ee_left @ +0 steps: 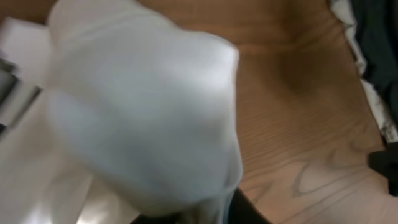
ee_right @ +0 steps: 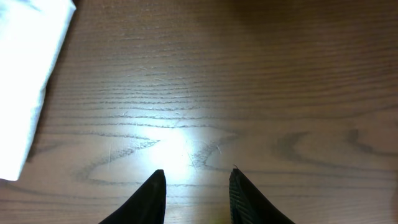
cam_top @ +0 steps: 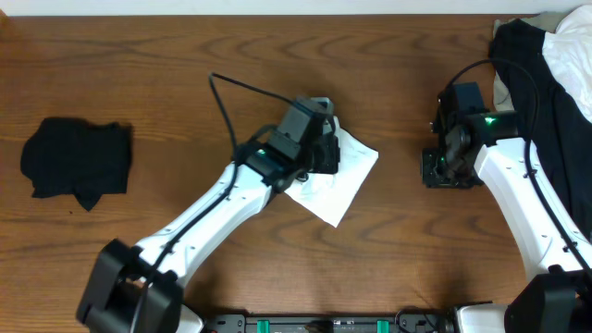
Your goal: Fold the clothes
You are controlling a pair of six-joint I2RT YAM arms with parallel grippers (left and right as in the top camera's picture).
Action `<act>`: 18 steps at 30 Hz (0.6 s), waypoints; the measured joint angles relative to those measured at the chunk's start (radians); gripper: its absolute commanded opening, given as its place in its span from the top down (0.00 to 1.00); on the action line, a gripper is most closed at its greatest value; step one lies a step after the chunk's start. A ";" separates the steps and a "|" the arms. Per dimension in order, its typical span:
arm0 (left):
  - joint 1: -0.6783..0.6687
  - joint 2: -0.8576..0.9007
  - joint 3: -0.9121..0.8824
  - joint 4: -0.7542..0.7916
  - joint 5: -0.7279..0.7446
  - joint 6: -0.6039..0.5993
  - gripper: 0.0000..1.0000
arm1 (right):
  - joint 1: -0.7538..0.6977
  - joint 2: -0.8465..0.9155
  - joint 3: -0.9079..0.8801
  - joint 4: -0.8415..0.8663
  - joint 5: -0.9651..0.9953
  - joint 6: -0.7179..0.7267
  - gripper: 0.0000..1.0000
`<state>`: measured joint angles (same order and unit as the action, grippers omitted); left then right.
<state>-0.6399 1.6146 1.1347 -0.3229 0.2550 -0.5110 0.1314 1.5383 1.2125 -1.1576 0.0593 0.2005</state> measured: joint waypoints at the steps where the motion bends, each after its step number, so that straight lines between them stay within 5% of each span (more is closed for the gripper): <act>1: -0.008 0.014 0.000 0.000 0.000 -0.009 0.68 | 0.000 0.000 0.000 -0.002 0.000 0.000 0.67; 18: 0.008 -0.061 0.000 -0.042 0.010 0.055 0.60 | 0.000 0.000 0.000 0.000 -0.031 -0.024 0.68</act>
<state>-0.6315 1.5532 1.1347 -0.3645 0.2646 -0.4557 0.1314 1.5383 1.2125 -1.1576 0.0284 0.1768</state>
